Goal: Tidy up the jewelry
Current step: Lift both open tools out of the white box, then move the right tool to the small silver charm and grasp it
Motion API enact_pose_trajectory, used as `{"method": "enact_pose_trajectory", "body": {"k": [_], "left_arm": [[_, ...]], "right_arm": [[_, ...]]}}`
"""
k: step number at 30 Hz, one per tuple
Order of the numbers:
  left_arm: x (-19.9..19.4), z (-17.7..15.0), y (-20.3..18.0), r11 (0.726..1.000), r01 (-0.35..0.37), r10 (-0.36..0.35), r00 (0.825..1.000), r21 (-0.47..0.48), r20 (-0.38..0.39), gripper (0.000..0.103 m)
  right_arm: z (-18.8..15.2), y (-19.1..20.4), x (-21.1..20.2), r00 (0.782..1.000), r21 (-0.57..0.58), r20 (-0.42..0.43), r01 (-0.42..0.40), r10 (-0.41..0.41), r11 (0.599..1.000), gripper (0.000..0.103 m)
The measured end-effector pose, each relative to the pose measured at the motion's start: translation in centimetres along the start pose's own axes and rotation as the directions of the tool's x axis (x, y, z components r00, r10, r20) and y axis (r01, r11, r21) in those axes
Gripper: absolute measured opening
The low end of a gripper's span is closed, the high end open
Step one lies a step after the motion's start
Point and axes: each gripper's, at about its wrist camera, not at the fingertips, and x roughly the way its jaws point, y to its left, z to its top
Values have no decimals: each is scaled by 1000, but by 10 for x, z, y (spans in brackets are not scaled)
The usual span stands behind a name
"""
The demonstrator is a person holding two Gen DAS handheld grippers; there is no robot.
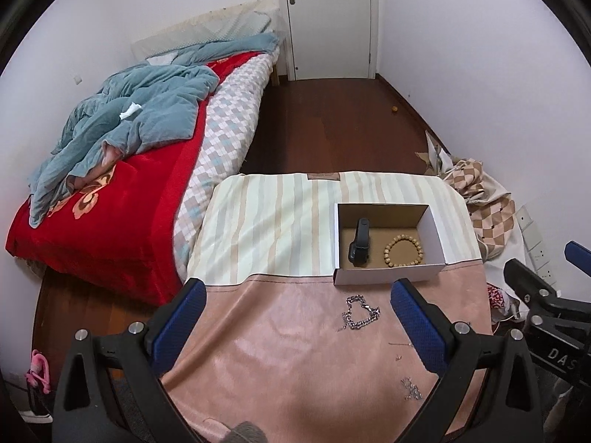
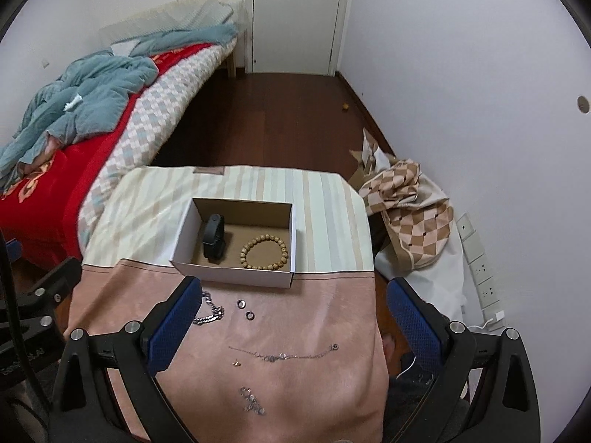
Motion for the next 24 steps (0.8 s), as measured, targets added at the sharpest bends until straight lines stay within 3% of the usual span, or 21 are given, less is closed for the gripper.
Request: {"method": "enact_pose_trajectory", "body": {"k": [4,8,12,17,18,20,24], "left_arm": [[-8,-7,5,1000,-1,1,1000,-4,6,102],[-1,-18,8,1000,-26,26,1000,-18,-7,102],[30,-42,6,998,-58,56,996,-22,-67,102],[75,-76,2,996,-87,86,980,-2,-180,102],[82,-83,2,995,-96,94,976,1,-194,102],[94,-96,3,994,-105,104,969,5,-224,102],[114,-122,3,995,-96,96,951,17,-295,102]], "right_arm": [[-7,-3,-21,1000,23,27,-15,15,1000,101],[-20,-11,-19,999,51,2,-32,32,998,101],[-47,-27,19,995,75,-95,-26,33,997,101],[-97,-37,84,961,127,-249,-92,121,988,100],[-112,-34,96,950,123,-280,-104,135,987,98],[-136,-25,113,934,106,-324,-125,153,987,81],[-175,-3,138,906,86,-383,-159,180,984,60]]}}
